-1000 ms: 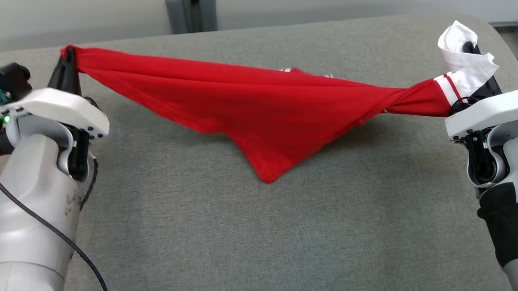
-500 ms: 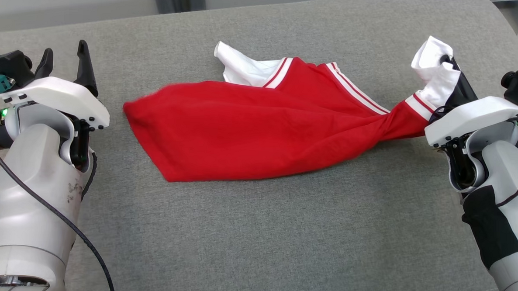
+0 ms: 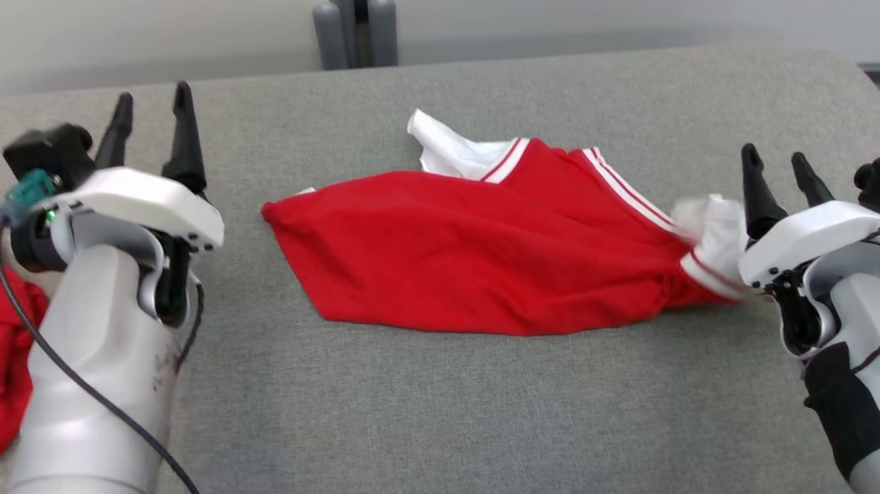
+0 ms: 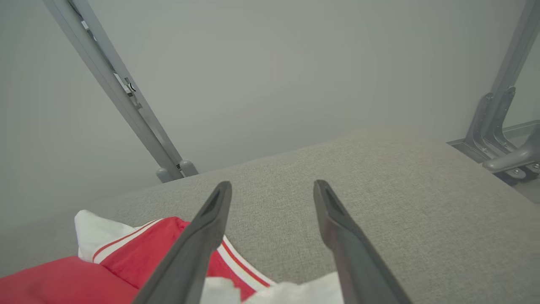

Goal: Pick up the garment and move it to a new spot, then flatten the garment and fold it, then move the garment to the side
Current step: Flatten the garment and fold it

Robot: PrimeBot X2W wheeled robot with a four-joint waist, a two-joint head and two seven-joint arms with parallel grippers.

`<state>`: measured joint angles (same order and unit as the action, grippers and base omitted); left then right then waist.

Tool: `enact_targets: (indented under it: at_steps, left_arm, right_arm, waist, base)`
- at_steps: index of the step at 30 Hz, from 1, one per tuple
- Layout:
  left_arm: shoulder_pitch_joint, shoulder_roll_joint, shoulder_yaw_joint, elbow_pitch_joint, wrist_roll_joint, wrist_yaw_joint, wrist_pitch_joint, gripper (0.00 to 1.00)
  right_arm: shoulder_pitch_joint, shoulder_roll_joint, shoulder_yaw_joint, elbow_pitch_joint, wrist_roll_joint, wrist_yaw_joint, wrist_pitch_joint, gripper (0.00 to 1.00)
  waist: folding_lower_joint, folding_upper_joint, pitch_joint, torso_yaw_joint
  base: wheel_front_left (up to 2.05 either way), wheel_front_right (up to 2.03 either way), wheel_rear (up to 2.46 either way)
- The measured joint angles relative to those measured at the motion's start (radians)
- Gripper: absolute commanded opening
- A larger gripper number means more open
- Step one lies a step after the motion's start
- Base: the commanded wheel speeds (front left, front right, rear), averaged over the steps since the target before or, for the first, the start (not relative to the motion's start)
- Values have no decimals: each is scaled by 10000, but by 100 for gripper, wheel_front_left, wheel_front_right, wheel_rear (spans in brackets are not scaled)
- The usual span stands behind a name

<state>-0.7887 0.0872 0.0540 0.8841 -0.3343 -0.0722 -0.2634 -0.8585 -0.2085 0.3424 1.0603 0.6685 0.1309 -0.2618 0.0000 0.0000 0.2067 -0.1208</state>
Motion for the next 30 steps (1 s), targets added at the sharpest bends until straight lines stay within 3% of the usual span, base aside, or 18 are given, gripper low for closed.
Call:
enact_targets:
  at_steps: [7,15,16,23,30]
  left_arm:
    - [1246,-268,194,-1277,516,-157,0,100]
    - [3126,-370,-88,-3388,1049,-324,0,100]
    - [3681,-370,-314,-3914,922,-324,0,100]
    - [5515,-391,-1058,-5352,487,36,0,100]
    - [6265,-385,-1519,-5852,77,428,0,100]
  right_arm:
    - [216,-456,150,-359,-92,0,0,100]
    - [1829,-907,-652,-3078,-1409,0,-25,100]
    - [2503,-851,-989,-3904,-1948,0,-25,100]
    - [4847,-192,-1605,-6253,-3770,0,-27,100]
    - [5594,-4,-1243,-6765,-4742,0,-25,100]
  waist:
    - [0,0,-723,277]
    - [0,1,-1526,482]
    - [0,0,-1672,540]
    - [0,0,-1848,828]
    - [1,0,-1888,1193]
  base:
    - [0,0,0]
    - [0,0,0]
    - [0,0,0]
    - [0,0,0]
    - [0,0,0]
